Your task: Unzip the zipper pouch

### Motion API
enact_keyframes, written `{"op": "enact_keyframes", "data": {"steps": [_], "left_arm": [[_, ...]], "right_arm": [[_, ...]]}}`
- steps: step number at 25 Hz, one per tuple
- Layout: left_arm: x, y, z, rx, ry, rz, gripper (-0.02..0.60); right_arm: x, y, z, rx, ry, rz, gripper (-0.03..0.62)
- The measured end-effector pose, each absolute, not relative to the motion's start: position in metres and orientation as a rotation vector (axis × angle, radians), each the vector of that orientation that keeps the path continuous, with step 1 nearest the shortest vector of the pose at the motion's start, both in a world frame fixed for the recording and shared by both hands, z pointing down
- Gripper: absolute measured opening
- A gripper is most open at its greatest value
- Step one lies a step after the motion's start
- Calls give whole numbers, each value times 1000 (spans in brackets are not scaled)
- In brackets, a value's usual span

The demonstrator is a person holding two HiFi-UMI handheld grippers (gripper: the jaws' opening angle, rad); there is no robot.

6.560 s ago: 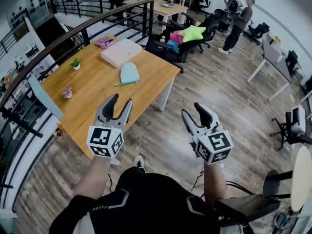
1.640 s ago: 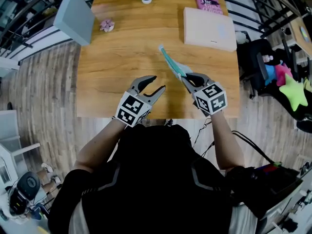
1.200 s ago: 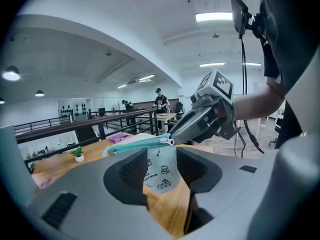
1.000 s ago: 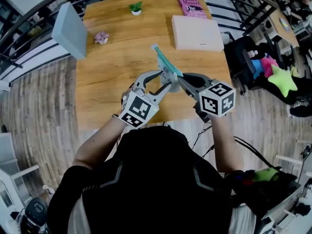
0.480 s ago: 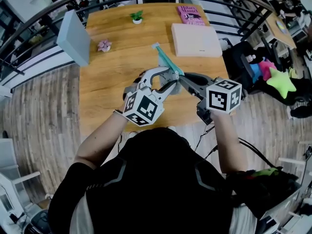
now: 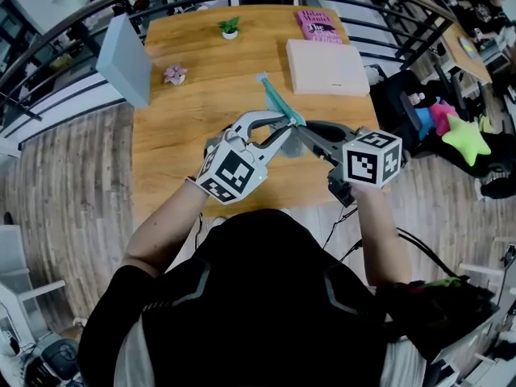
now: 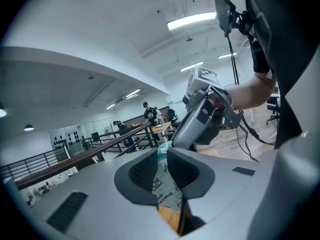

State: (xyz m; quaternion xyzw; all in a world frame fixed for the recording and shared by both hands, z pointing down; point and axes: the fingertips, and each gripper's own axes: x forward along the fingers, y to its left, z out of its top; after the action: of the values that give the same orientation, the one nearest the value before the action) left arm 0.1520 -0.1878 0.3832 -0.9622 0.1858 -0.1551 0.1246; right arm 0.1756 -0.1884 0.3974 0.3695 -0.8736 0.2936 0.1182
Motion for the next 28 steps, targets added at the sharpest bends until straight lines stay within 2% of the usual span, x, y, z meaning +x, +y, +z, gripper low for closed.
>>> {"op": "enact_keyframes", "data": {"steps": [5, 17, 28], "left_arm": [[149, -187, 375, -2933, 531, -386, 48], [138, -197, 379, -3110, 625, -332, 31], [115, -219, 391, -3091, 814, -400, 32]], "right_arm": [[170, -187, 394, 1047, -2567, 830, 54], [165, -187, 400, 955, -2535, 641, 52], [168, -190, 415, 909, -2530, 639, 52]]}}
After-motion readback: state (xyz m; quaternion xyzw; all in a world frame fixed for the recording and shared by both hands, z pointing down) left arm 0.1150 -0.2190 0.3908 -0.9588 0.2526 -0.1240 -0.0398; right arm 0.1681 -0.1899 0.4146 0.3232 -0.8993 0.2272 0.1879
